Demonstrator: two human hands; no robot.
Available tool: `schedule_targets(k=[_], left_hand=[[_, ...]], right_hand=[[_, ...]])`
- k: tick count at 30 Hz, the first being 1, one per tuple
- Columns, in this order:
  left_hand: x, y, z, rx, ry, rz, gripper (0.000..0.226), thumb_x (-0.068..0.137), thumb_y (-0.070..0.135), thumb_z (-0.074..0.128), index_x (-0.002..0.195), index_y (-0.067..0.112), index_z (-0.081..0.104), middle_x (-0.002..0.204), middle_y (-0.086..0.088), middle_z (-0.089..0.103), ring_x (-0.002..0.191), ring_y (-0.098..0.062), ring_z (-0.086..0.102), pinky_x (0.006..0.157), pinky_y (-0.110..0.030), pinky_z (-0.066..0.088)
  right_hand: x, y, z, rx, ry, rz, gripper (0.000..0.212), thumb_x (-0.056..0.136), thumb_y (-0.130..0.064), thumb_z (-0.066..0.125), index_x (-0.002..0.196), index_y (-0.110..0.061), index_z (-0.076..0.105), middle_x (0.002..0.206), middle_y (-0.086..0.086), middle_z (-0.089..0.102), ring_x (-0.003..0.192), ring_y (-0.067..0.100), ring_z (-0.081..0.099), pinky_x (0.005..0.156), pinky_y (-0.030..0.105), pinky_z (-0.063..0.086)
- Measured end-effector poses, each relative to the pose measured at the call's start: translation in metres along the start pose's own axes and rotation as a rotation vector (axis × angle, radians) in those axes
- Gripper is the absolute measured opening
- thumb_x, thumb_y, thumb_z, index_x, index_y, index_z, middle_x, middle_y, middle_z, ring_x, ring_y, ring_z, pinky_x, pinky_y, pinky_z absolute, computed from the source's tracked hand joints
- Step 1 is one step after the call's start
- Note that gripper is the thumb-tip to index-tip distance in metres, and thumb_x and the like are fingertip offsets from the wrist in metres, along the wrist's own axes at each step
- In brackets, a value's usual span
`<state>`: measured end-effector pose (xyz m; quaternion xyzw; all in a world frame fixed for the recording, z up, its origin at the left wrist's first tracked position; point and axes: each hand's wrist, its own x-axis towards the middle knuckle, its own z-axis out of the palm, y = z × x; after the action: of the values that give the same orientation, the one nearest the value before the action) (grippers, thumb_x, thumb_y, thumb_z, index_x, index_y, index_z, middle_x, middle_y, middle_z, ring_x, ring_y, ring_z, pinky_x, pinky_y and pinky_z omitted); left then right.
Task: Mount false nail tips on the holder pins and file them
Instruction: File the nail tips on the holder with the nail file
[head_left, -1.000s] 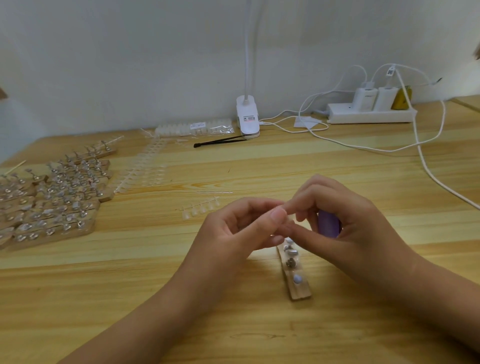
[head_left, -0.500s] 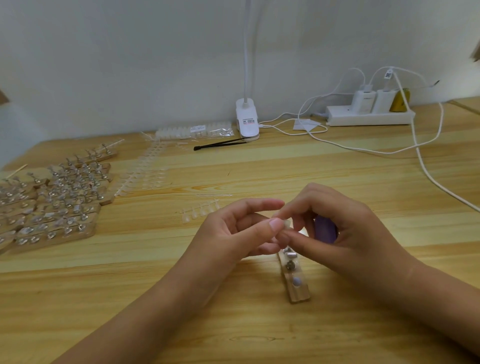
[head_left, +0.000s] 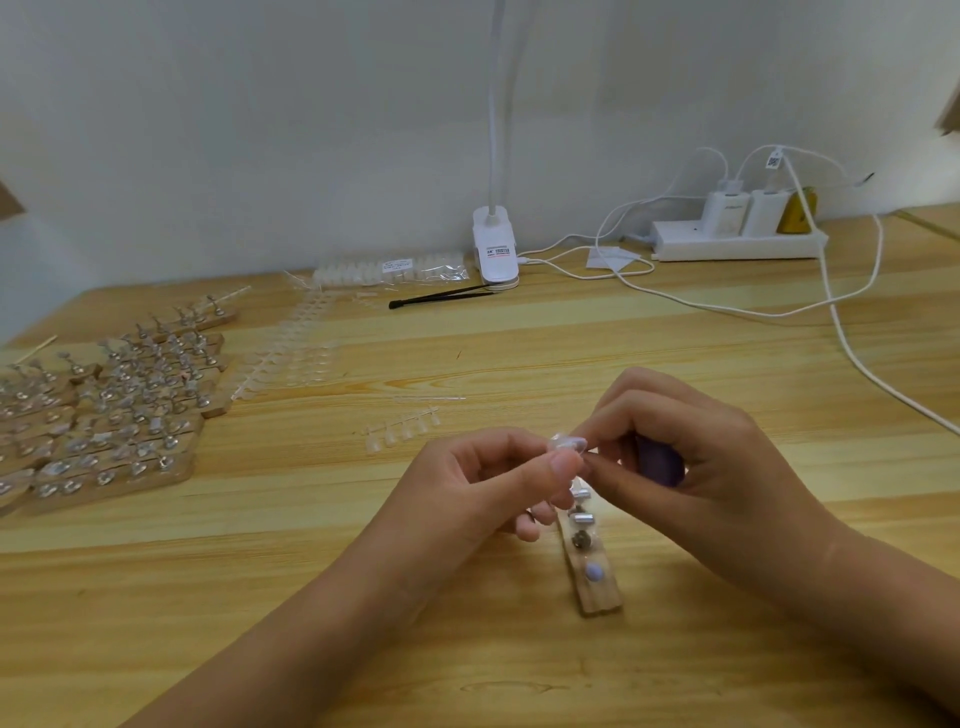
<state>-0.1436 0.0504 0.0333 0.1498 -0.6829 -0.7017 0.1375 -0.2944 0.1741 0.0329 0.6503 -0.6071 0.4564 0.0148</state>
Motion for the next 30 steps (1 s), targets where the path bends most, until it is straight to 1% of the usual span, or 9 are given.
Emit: schedule_targets(k=[3, 5, 9, 13, 15, 20, 23, 27, 30], left_hand=[[0.001, -0.001, 0.000, -0.069, -0.006, -0.002, 0.022, 0.073, 0.043, 0.073, 0.084, 0.025, 0.077, 0.075, 0.008, 0.066, 0.066, -0.003, 0.057, 0.059, -0.014, 0.047], [0.003, 0.000, -0.002, -0.149, -0.005, -0.018, 0.022, 0.070, 0.039, 0.075, 0.084, 0.023, 0.077, 0.073, 0.008, 0.066, 0.064, -0.003, 0.055, 0.056, -0.014, 0.046], [0.004, 0.001, -0.005, -0.219, -0.015, -0.057, 0.016, 0.064, 0.035, 0.077, 0.076, 0.024, 0.077, 0.072, 0.007, 0.064, 0.060, -0.003, 0.053, 0.051, -0.014, 0.044], [0.003, 0.000, -0.005, -0.190, -0.049, -0.073, 0.020, 0.067, 0.035, 0.079, 0.083, 0.024, 0.075, 0.071, 0.007, 0.059, 0.059, -0.004, 0.049, 0.050, -0.014, 0.043], [0.003, -0.001, -0.005, -0.153, -0.075, -0.093, 0.018, 0.068, 0.037, 0.079, 0.081, 0.026, 0.074, 0.068, 0.007, 0.058, 0.057, -0.004, 0.047, 0.050, -0.013, 0.042], [0.002, -0.001, -0.004, -0.140, -0.132, -0.112, 0.014, 0.075, 0.040, 0.077, 0.080, 0.028, 0.075, 0.069, 0.008, 0.059, 0.056, -0.002, 0.050, 0.052, -0.011, 0.043], [0.003, -0.001, -0.003, -0.174, -0.102, -0.111, 0.019, 0.076, 0.042, 0.075, 0.081, 0.024, 0.075, 0.070, 0.006, 0.060, 0.056, -0.002, 0.051, 0.051, -0.011, 0.044], [0.003, 0.001, -0.005, -0.243, -0.065, -0.111, 0.023, 0.070, 0.040, 0.078, 0.082, 0.020, 0.076, 0.069, 0.004, 0.057, 0.057, -0.004, 0.050, 0.047, -0.012, 0.042], [0.003, 0.001, -0.004, -0.279, -0.056, -0.105, 0.022, 0.068, 0.035, 0.078, 0.080, 0.018, 0.073, 0.068, 0.003, 0.055, 0.057, -0.005, 0.049, 0.045, -0.013, 0.040]], right_hand=[[0.000, -0.001, -0.002, 0.006, -0.023, 0.020, 0.012, 0.085, -0.019, 0.071, 0.096, -0.019, 0.069, 0.083, -0.006, 0.056, 0.072, 0.015, 0.055, 0.065, 0.020, 0.046], [0.001, -0.001, -0.006, 0.145, -0.049, 0.139, 0.026, 0.083, -0.022, 0.070, 0.107, -0.030, 0.065, 0.086, -0.009, 0.056, 0.074, 0.011, 0.055, 0.070, 0.017, 0.046], [0.003, 0.002, -0.015, 0.382, -0.141, 0.359, 0.047, 0.072, -0.014, 0.058, 0.104, -0.048, 0.056, 0.097, -0.018, 0.059, 0.077, 0.001, 0.053, 0.072, 0.013, 0.045], [0.004, -0.002, -0.014, 0.195, -0.170, 0.183, 0.030, 0.079, -0.029, 0.072, 0.107, -0.036, 0.064, 0.093, -0.006, 0.058, 0.087, 0.012, 0.058, 0.080, 0.014, 0.044], [0.003, -0.001, -0.010, 0.080, -0.149, 0.080, 0.017, 0.083, -0.036, 0.068, 0.099, -0.030, 0.068, 0.094, -0.009, 0.056, 0.079, 0.015, 0.058, 0.076, 0.014, 0.044], [0.004, 0.000, -0.006, 0.051, -0.071, 0.058, 0.008, 0.085, -0.034, 0.067, 0.087, -0.027, 0.068, 0.088, -0.008, 0.057, 0.076, 0.010, 0.055, 0.069, 0.011, 0.040], [0.003, -0.001, -0.006, 0.054, -0.102, 0.087, 0.013, 0.084, -0.033, 0.068, 0.096, -0.028, 0.066, 0.090, -0.009, 0.057, 0.078, 0.015, 0.056, 0.074, 0.014, 0.043], [0.001, 0.000, -0.010, 0.338, -0.129, 0.309, 0.042, 0.074, -0.014, 0.060, 0.111, -0.035, 0.053, 0.097, -0.012, 0.058, 0.083, 0.005, 0.054, 0.077, 0.011, 0.042], [0.004, 0.003, -0.009, 0.448, -0.077, 0.342, 0.041, 0.087, 0.003, 0.060, 0.114, -0.027, 0.053, 0.099, -0.011, 0.061, 0.091, 0.007, 0.058, 0.082, 0.015, 0.045]])
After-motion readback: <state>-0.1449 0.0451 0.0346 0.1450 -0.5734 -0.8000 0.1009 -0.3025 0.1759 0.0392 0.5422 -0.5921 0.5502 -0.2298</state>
